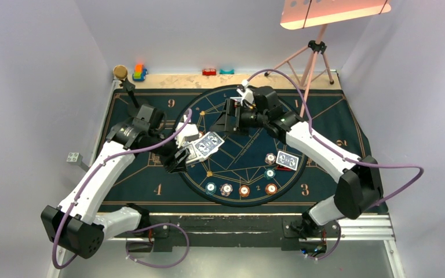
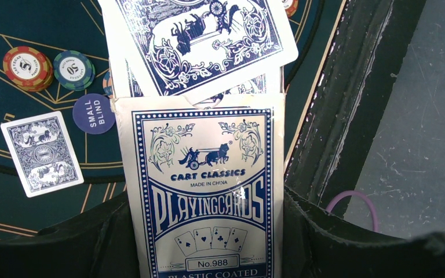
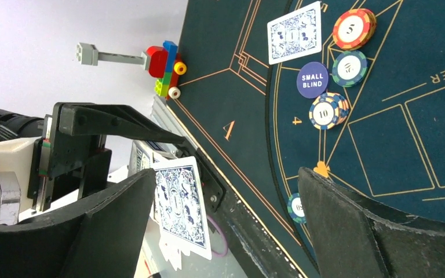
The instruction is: Distribute texas hold em gaming equipment
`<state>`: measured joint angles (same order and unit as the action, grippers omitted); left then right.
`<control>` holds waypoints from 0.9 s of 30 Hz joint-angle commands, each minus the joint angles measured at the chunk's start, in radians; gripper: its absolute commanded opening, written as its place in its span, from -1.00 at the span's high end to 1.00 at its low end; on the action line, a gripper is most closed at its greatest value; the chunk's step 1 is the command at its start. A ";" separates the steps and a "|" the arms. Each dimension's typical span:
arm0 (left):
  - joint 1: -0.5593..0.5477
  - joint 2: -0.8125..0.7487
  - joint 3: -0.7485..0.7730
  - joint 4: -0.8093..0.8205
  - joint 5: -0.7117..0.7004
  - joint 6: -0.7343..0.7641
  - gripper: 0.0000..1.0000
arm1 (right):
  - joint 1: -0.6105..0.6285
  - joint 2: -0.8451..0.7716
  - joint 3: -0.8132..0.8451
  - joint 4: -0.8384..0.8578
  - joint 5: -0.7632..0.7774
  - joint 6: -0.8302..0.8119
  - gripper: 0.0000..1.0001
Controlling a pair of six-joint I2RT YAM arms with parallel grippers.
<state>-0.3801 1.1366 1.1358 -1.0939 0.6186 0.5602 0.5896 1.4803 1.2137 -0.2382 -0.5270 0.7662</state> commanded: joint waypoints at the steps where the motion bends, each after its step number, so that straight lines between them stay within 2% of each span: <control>1: 0.004 -0.022 0.024 0.004 0.039 -0.005 0.77 | 0.010 -0.005 0.006 0.106 -0.047 0.016 -0.96; 5: 0.004 -0.021 0.024 0.005 0.035 -0.005 0.77 | 0.016 0.003 -0.002 0.124 -0.055 0.036 -0.94; 9: 0.004 -0.017 0.023 0.006 0.032 -0.003 0.78 | 0.023 0.024 -0.005 0.105 -0.081 0.066 -0.51; 15: 0.004 -0.020 0.022 0.008 0.027 -0.003 0.78 | 0.035 -0.002 -0.032 0.075 -0.066 0.058 -0.18; 19: 0.004 -0.020 0.022 0.010 0.026 -0.003 0.78 | 0.035 -0.021 -0.050 0.058 -0.066 0.053 -0.02; 23: 0.005 -0.020 0.023 0.010 0.025 -0.003 0.78 | 0.034 -0.041 -0.062 0.049 -0.067 0.052 0.27; 27: 0.005 -0.020 0.024 0.009 0.024 -0.003 0.78 | 0.035 -0.060 -0.071 0.034 -0.063 0.048 0.36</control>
<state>-0.3801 1.1362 1.1358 -1.1011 0.6163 0.5602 0.6216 1.4773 1.1530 -0.1791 -0.5758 0.8261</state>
